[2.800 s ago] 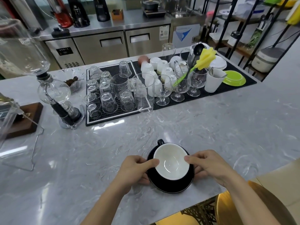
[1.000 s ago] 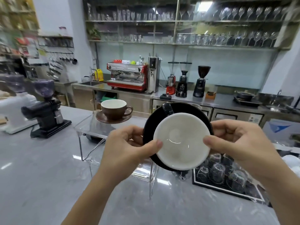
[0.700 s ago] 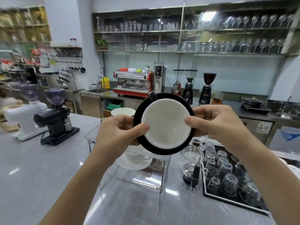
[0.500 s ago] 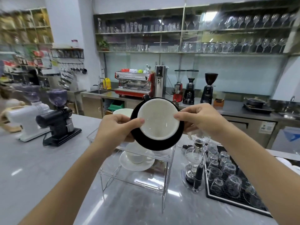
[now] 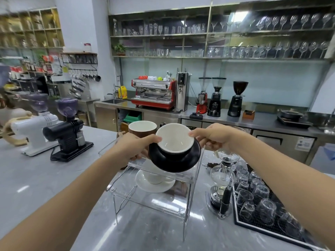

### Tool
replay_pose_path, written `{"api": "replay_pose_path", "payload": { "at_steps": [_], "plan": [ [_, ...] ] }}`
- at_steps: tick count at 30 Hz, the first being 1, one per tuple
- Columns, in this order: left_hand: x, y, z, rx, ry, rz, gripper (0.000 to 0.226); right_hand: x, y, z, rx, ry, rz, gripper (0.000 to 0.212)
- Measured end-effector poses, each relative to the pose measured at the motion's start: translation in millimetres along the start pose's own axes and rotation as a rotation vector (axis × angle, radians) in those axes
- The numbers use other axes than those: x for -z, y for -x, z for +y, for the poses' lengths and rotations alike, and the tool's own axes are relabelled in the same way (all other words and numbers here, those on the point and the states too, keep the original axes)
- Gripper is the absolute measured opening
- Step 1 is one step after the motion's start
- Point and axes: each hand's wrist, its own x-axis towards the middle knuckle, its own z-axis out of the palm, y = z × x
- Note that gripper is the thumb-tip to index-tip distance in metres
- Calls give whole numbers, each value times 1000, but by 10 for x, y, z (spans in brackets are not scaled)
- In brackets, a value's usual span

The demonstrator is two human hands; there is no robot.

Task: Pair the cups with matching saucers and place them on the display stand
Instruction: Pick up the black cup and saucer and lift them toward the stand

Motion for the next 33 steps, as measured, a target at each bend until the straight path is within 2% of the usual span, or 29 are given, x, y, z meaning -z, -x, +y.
{"api": "replay_pose_path", "payload": {
  "at_steps": [5, 16, 23, 33],
  "plan": [
    [-8, -92, -5, -9, -45, -54, 53, 27, -143, 16, -100, 11, -107, 64],
    [-34, -202, -38, 92, -41, -141, 55, 29, -270, 39, -178, 75, -145, 52],
    [25, -277, -29, 166, -155, -211, 70, -4, -299, 16, -166, 118, -134, 48],
    [1, -289, -80, 80, -206, -154, 75, -32, -210, -46, -30, 242, -6, 35]
  ]
}}
